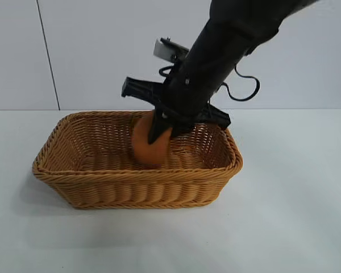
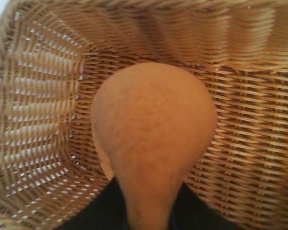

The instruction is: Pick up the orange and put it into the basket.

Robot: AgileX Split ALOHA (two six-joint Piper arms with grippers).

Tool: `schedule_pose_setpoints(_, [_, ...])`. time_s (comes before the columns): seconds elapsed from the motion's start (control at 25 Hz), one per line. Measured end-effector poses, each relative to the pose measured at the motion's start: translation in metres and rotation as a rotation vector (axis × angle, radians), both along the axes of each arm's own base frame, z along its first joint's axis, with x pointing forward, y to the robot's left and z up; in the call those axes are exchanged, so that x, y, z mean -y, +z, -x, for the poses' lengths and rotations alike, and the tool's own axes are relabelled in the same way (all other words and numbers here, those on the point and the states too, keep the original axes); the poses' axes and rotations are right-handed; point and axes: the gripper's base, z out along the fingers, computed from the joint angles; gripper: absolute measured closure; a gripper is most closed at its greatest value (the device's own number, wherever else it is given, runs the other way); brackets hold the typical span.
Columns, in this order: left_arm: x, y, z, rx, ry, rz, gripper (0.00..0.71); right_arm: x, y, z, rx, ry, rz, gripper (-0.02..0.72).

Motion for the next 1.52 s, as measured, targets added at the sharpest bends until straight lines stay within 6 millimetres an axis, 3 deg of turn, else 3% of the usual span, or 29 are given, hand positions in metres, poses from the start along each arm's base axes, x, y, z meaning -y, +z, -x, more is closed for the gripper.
schedule_pose_setpoints(0.12, [0.0, 0.0, 0.0, 0.0, 0.0, 0.0, 0.017, 0.0, -0.004, 0.0, -0.013, 0.001, 0.005, 0.566])
schedule_pose_setpoints(0.32, [0.0, 0.0, 0.0, 0.0, 0.0, 0.0, 0.017, 0.001, 0.009, 0.002, 0.002, 0.018, 0.006, 0.157])
schedule_pose_setpoints(0.44, [0.0, 0.0, 0.0, 0.0, 0.0, 0.0, 0.017, 0.003, 0.035, -0.001, 0.017, 0.06, 0.028, 0.073])
schedule_pose_setpoints(0.68, [0.0, 0.0, 0.0, 0.0, 0.0, 0.0, 0.017, 0.025, 0.103, -0.016, -0.007, 0.15, 0.207, 0.052])
schedule_pose_setpoints(0.84, [0.0, 0.0, 0.0, 0.0, 0.0, 0.0, 0.017, 0.048, 0.125, -0.026, 0.024, 0.132, 0.348, 0.052])
schedule_pose_setpoints(1.0, [0.0, 0.0, 0.0, 0.0, 0.0, 0.0, 0.017, 0.083, 0.125, -0.043, 0.028, 0.051, 0.401, 0.052])
schedule_pose_setpoints(1.24, [0.0, 0.0, 0.0, 0.0, 0.0, 0.0, 0.017, 0.172, 0.115, -0.074, -0.036, -0.125, 0.432, 0.052])
schedule_pose_setpoints(1.4, [0.0, 0.0, 0.0, 0.0, 0.0, 0.0, 0.017, 0.229, 0.114, -0.08, -0.072, -0.253, 0.426, 0.052])
schedule_pose_setpoints(1.52, [0.0, 0.0, 0.0, 0.0, 0.0, 0.0, 0.017, 0.255, 0.114, -0.08, -0.094, -0.314, 0.394, 0.052])
